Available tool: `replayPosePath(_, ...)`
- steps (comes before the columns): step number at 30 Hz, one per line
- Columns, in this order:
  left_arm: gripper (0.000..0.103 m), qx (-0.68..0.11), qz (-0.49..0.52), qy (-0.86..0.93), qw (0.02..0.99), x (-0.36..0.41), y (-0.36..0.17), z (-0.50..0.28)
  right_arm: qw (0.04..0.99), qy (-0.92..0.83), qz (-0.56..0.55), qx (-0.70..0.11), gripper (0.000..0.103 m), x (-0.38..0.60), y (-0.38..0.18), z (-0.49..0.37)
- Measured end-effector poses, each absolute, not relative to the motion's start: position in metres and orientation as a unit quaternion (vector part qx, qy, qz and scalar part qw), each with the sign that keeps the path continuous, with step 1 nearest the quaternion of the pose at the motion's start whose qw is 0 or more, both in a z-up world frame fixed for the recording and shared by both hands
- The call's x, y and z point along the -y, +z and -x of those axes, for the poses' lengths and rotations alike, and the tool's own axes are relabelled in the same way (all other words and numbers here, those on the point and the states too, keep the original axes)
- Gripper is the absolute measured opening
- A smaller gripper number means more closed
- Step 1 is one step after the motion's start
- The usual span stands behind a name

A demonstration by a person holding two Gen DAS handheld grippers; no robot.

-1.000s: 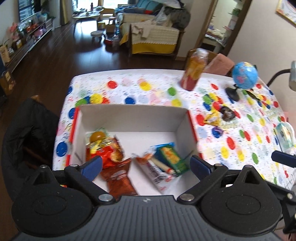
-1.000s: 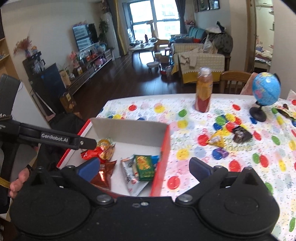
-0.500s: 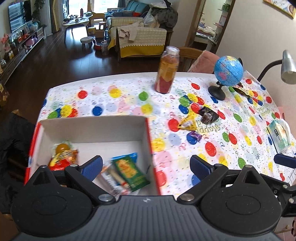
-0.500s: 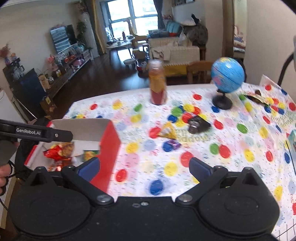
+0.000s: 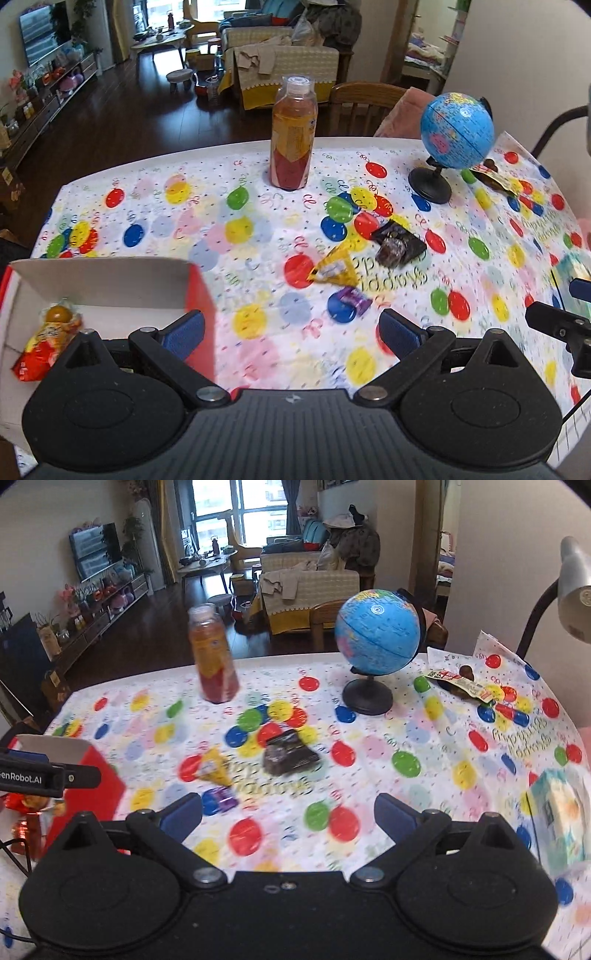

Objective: Organize snacks
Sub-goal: 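Grasp the black wrapped candy with the right gripper while the left gripper reaches the yellow packet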

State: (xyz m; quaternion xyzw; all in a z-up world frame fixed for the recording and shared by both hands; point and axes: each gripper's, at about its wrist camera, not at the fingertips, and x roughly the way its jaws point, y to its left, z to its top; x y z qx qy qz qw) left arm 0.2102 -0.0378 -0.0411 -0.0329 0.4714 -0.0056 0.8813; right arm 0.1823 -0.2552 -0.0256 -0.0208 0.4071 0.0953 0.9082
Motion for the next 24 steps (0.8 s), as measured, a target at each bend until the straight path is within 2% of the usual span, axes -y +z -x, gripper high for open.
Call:
replayPosePath(17, 0.100, -0.544, 0.076, 0.046, 0.834, 0.084, -0.128, -0.315, 0.878, 0.125, 0.021, -0.461, 0.093, 0.272, -0.101, -0.325)
replayPosePath(21, 0.100, -0.554, 0.091, 0.043, 0.826, 0.085, -0.141, -0.331, 0.865, 0.133, 0.002, -0.485, 0.075, 0.270, -0.123, -0.353)
replayPosePath(24, 0.100, -0.554, 0.089, 0.037, 0.827, 0.088, -0.149, -0.340, 0.857, 0.135, -0.012, -0.497, 0.074, 0.267, -0.137, -0.370)
